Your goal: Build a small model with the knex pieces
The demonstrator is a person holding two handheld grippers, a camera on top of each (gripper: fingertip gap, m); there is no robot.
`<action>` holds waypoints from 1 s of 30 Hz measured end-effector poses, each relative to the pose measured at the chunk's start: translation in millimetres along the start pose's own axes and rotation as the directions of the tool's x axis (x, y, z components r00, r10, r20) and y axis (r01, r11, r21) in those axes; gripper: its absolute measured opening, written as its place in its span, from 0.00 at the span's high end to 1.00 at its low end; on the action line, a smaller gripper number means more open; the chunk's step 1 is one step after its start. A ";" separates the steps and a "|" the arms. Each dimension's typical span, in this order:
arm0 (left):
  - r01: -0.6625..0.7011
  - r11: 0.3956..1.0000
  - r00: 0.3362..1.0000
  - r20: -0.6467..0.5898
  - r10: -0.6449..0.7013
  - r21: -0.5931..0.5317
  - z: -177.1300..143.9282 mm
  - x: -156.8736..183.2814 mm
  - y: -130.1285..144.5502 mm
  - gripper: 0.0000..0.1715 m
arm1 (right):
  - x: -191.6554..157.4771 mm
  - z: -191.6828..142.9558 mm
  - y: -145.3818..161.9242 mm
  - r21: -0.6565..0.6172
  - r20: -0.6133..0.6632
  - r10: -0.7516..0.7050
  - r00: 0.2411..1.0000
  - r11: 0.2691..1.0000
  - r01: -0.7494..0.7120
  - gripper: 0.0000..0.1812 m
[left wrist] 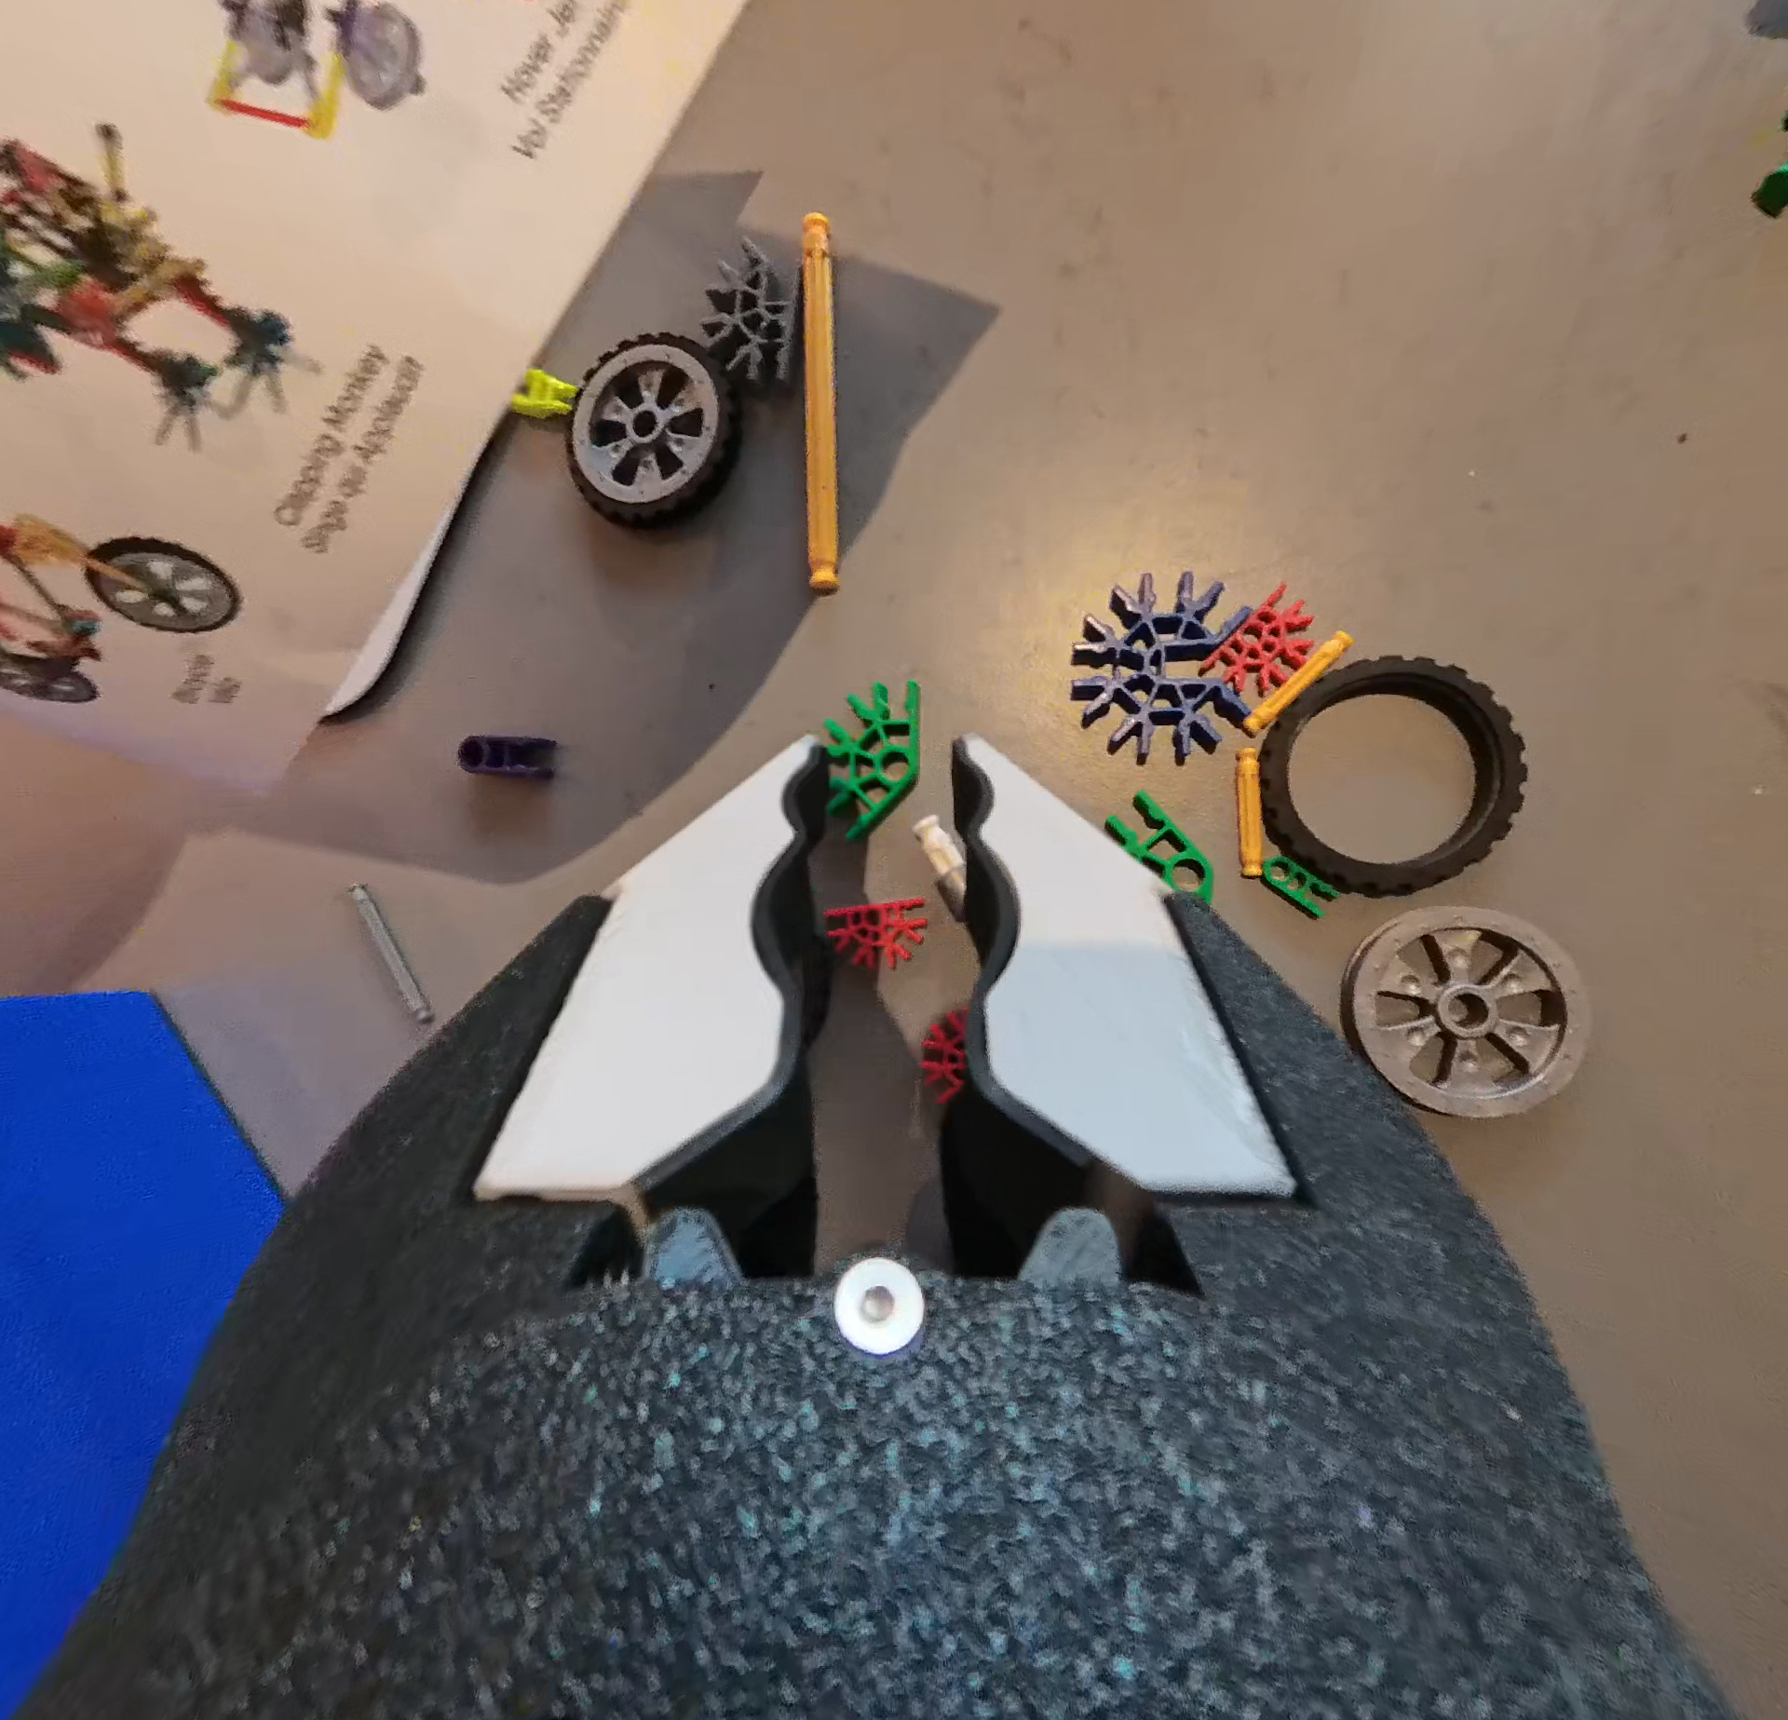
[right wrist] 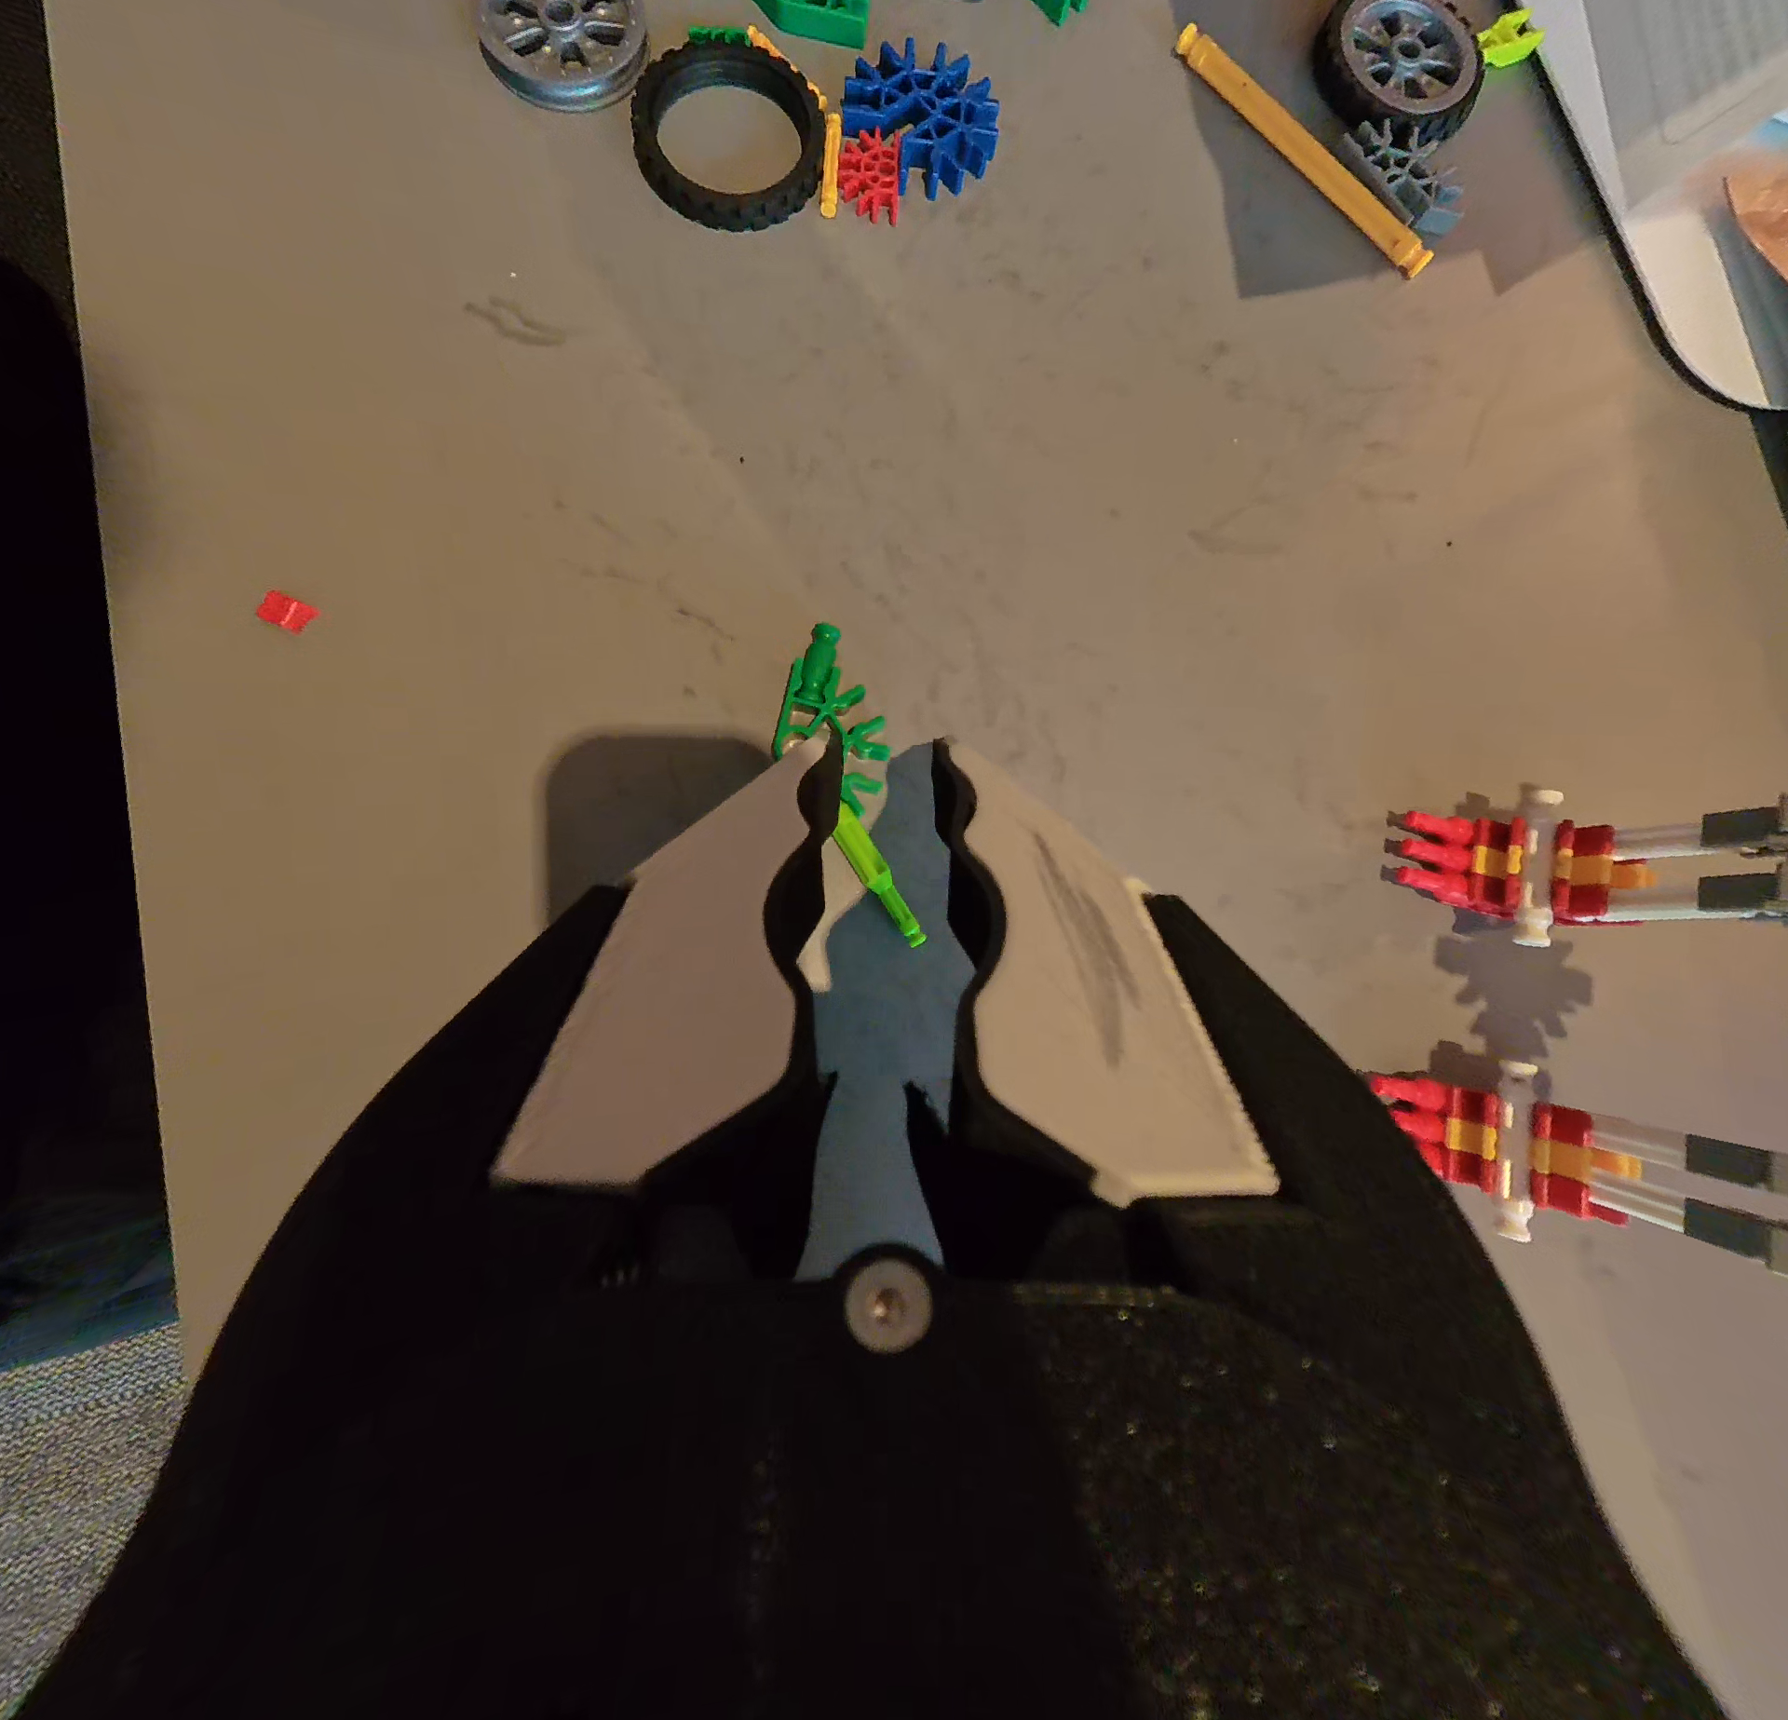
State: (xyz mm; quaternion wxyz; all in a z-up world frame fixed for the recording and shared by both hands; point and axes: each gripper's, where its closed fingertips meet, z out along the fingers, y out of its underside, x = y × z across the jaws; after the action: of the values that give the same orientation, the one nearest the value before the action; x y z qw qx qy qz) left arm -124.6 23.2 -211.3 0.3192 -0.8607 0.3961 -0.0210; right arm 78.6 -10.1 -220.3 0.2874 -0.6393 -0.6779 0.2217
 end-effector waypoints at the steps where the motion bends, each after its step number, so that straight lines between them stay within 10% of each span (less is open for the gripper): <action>1: 0.011 1.000 1.000 0.005 -0.011 -0.004 0.5 -2.0 0.1 0.82 | 0.2 -0.1 0.2 0.002 0.000 0.001 1.000 1.000 -0.001 0.90; 22: -0.076 0.997 0.996 -0.049 0.076 0.008 9.8 13.5 -8.2 1.00 | 2.1 -1.1 1.7 0.032 0.006 0.010 1.000 0.999 -0.010 0.90; 30: -0.030 0.999 0.998 -0.065 0.027 -0.043 10.4 7.2 -3.9 0.80 | 2.9 -3.1 4.0 0.035 0.004 0.013 1.000 0.999 -0.013 0.90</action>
State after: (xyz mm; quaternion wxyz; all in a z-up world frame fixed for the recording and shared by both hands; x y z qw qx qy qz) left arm -114.1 25.6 -219.0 0.2875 -0.8607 0.4187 -0.0354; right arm 83.5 -7.1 -220.3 0.2961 -0.6381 -0.6703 0.2364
